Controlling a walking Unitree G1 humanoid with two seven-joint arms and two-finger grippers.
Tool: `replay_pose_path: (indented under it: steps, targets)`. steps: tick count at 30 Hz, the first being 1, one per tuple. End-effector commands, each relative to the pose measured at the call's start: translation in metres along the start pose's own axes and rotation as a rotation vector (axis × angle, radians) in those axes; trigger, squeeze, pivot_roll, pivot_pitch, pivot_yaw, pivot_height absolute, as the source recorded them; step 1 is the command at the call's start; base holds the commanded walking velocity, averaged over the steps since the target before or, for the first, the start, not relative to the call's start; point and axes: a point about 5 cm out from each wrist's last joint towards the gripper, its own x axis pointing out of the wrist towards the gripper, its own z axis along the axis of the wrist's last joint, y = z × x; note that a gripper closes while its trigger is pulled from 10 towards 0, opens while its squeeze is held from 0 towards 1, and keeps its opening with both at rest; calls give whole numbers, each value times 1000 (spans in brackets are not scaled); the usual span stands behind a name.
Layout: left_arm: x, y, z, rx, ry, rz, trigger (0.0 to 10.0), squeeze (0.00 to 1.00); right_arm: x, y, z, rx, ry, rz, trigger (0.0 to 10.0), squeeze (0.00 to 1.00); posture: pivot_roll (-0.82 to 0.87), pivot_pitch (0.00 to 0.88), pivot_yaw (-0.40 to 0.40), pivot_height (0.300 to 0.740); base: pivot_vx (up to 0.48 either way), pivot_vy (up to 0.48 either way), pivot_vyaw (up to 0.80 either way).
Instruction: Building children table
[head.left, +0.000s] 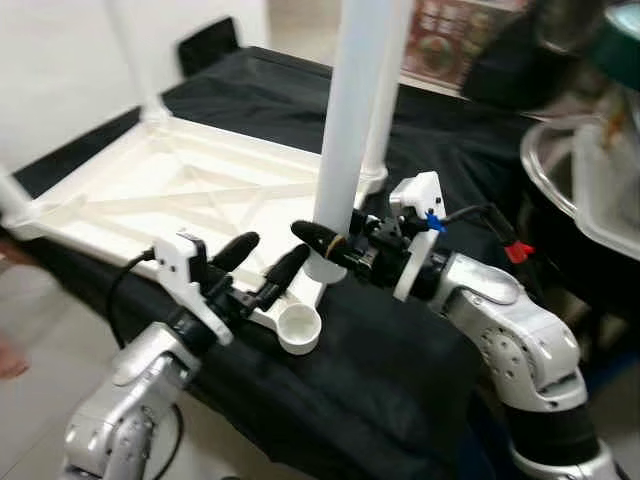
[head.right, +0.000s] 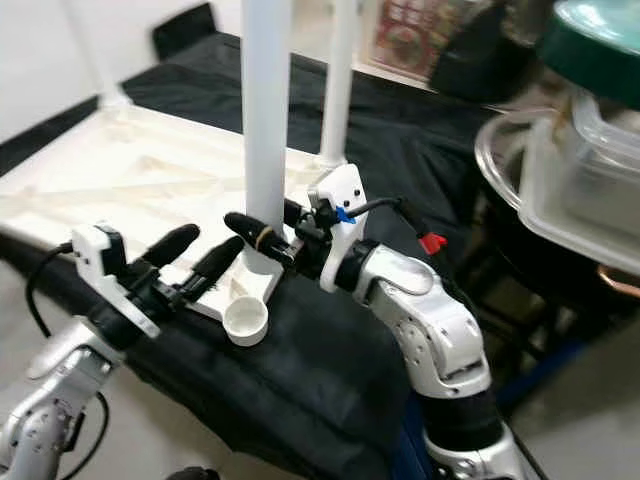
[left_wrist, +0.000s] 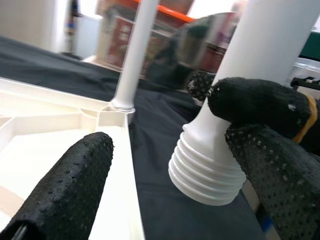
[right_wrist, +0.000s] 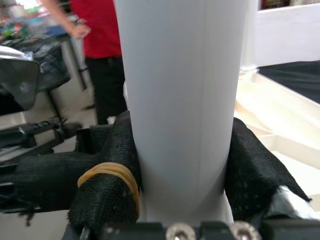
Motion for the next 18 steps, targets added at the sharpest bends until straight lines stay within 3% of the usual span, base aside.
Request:
replay_pose_path:
  steps: [1,13,18]
  targets:
    - [3,-1,4,30,-10,11,10000,0,2,8,1,-10,-11,64,10000,0,-41,119,-28,740,0,0,788]
    - [4,7,9,97,3,118,10000,0,-5,3,1,-56,21,112,10000,0,-50,110,-19,740,0,0,788]
    - [-6,9,13,142,47,55,10000,0,-7,3,0,-59,31,106,10000,0,-53,115,-17,740,0,0,788]
